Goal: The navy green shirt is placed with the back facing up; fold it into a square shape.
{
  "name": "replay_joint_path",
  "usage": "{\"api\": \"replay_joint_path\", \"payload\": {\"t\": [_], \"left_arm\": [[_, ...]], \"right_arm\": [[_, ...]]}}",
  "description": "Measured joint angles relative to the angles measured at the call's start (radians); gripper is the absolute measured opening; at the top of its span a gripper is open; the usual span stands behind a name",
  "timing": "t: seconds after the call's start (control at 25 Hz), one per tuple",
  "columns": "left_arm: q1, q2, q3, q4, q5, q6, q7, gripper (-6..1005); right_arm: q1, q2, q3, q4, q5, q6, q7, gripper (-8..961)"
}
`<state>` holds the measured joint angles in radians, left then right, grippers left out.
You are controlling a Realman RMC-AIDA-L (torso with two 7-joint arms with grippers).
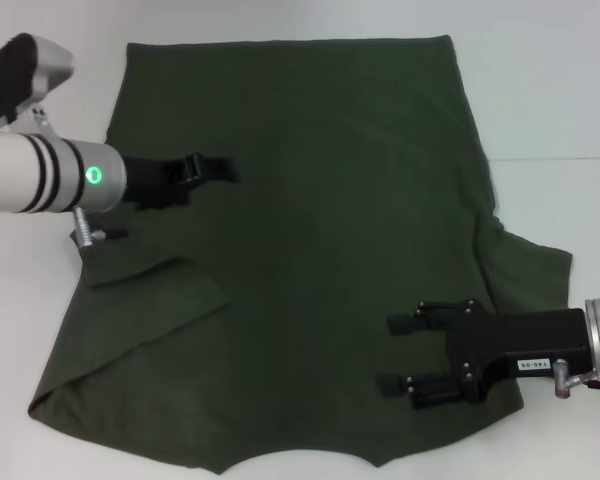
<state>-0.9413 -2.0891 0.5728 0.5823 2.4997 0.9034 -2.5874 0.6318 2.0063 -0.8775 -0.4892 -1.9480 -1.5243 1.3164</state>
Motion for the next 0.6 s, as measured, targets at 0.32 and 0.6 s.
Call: {"api": "replay_joint_path", "payload": {"t": [0.32, 0.6], "left_arm": [[0.143, 0.045, -0.006, 0.012, -0.190, 0.017, 0.015, 875], [0.270, 0.052, -0.132, 0.008, -0.288, 0.022, 0.123, 872]], "right_arm": [[-0.001, -0.001, 0.000, 0.010, 0.000, 0.001, 0.001, 898], [0.000, -0.001, 0.000, 0.011, -0.009, 0.003, 0.001, 898]]}}
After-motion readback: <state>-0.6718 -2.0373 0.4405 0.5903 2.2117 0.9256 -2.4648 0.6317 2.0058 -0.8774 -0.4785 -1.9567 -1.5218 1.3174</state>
